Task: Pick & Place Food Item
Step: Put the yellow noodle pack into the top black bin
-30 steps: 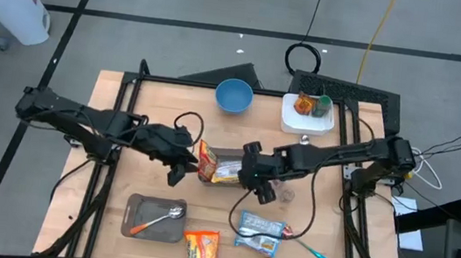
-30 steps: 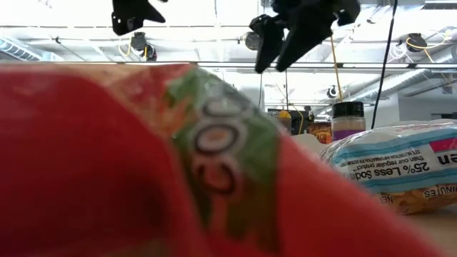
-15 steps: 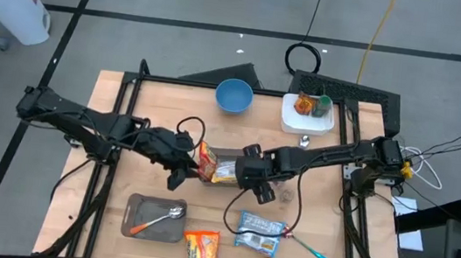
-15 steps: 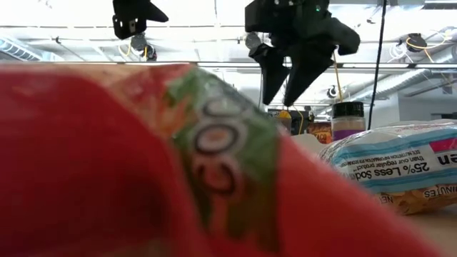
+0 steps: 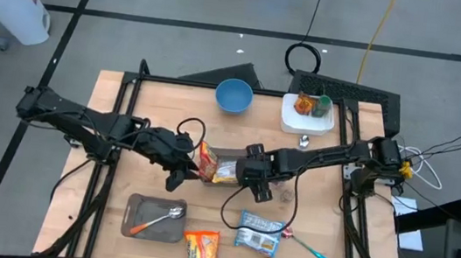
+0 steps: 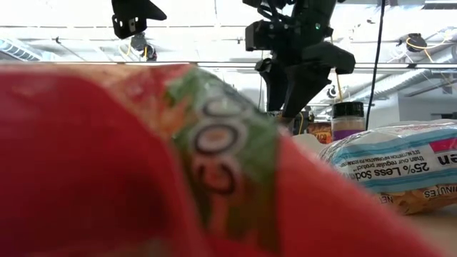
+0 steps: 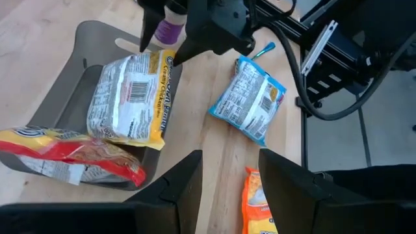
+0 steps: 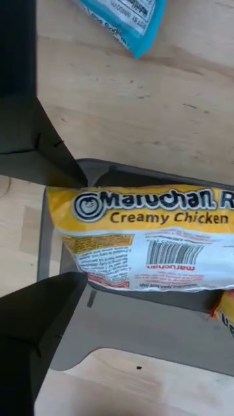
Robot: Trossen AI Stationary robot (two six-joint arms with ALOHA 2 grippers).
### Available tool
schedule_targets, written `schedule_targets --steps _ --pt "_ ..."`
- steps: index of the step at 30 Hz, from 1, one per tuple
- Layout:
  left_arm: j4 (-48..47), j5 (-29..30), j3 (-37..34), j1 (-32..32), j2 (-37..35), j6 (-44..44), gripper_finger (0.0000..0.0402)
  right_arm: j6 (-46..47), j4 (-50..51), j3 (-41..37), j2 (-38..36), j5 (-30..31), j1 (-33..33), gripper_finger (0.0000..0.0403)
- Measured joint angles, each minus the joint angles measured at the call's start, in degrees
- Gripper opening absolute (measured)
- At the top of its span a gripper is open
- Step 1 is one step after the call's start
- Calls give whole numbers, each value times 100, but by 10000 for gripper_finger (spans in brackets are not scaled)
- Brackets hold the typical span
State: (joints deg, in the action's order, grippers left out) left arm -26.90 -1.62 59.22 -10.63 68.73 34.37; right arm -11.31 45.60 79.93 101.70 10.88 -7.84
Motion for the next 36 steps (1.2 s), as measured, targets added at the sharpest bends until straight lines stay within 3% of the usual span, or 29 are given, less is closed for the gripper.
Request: schedule_targets --steps 6,18,36 --pt "-5 1 0 0 0 -85 157 13 -246 -18 18 -38 -2 162" --pt "-43 4 0 0 0 -153 157 -72 -512 -16 18 -40 2 7" --pt "-36 12 2 260 0 -278 157 -310 -517 -14 -430 -40 337 1"
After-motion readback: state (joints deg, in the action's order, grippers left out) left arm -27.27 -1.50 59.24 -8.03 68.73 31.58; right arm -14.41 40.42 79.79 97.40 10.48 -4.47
